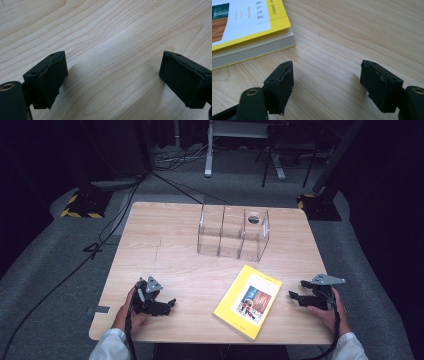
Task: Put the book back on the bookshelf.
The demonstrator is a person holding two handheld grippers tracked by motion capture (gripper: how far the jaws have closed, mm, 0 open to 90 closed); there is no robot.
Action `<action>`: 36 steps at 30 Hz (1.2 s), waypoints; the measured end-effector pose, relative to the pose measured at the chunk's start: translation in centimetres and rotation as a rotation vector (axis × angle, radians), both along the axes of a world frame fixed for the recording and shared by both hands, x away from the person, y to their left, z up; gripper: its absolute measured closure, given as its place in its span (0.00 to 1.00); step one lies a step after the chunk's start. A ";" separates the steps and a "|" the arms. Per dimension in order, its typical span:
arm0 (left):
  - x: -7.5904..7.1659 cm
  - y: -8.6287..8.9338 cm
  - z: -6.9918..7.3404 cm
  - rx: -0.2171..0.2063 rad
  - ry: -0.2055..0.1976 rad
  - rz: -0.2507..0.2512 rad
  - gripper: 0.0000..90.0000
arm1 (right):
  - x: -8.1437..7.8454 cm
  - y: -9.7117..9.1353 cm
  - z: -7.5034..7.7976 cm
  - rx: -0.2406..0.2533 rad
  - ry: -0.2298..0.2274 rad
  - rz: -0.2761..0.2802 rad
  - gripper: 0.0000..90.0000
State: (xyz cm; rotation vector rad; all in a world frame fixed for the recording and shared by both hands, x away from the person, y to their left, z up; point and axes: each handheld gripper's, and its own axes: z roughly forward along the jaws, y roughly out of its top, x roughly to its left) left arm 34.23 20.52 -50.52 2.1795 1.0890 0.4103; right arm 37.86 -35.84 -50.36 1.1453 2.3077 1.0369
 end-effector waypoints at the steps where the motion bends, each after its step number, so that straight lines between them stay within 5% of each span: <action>1: 0.0 0.0 0.0 0.000 0.000 0.000 0.09 | 0.0 0.0 0.0 0.000 0.000 0.000 0.30; 5: -0.2 -0.2 0.0 0.004 0.003 0.011 0.09 | -0.1 0.2 0.0 -0.006 0.000 0.020 0.31; 9: -0.6 -0.3 0.0 0.002 0.001 -0.032 0.09 | -0.1 0.8 0.2 -0.016 0.010 0.058 0.31; 22: -1.1 -0.6 0.0 0.003 0.001 -0.031 0.08 | -1.5 4.7 0.4 -0.042 0.029 0.288 0.30; 36: -1.6 -2.0 0.0 -0.002 0.007 -0.108 0.08 | -1.8 6.1 0.6 -0.059 0.044 0.311 0.28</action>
